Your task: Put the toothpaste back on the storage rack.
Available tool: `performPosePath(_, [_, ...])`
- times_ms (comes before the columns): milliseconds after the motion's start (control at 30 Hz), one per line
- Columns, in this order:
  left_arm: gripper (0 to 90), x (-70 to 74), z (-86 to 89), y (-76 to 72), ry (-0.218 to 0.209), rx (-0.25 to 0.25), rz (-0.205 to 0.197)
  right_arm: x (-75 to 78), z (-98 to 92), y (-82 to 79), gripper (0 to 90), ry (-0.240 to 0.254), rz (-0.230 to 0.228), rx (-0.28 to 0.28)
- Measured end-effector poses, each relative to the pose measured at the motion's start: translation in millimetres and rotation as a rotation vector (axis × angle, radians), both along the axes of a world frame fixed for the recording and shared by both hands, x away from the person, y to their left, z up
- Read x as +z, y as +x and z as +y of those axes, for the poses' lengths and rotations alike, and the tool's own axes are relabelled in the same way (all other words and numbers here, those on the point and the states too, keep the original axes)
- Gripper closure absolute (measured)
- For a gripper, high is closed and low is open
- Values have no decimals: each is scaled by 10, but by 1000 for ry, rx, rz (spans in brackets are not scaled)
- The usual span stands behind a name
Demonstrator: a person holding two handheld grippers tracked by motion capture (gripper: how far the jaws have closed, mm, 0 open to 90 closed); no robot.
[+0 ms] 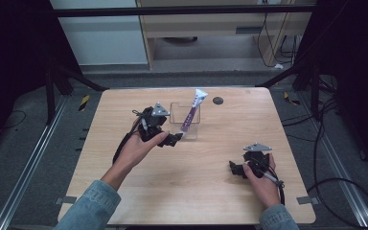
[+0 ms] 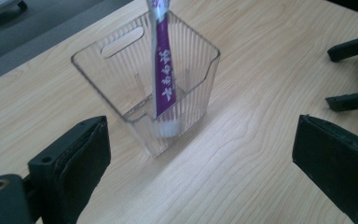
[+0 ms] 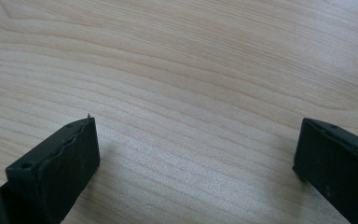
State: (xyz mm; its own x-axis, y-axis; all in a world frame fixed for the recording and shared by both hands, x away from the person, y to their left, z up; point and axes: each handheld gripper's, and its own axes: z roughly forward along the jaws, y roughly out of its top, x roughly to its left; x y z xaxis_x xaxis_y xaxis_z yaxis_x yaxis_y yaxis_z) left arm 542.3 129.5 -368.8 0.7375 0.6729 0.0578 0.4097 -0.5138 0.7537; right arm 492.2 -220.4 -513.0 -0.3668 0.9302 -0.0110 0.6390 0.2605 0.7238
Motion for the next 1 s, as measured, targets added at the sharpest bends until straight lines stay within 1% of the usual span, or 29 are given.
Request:
performPosePath(133, [37,-73,87,-32,12,11,9,0,0,0,4,0,-1,0])
performPosePath(233, [37,-142,147,-59,20,8,20,0,0,0,4,-1,0,0])
performPosePath(367, [29,-249,233,-86,39,6,39,0,1,-1,4,1,0,-1])
performPosePath(500, [32,-343,297,-100,68,18,54,3,6,-6,4,7,5,-8])
performPosePath(800, [34,-506,416,-114,90,29,58,2,5,-6,4,6,2,-7])
performPosePath(867, [34,-544,450,-119,103,28,57,3,5,-11,5,7,3,-5])
performPosePath(1000, [34,-628,533,-130,116,37,60,4,5,-12,4,6,4,-5])
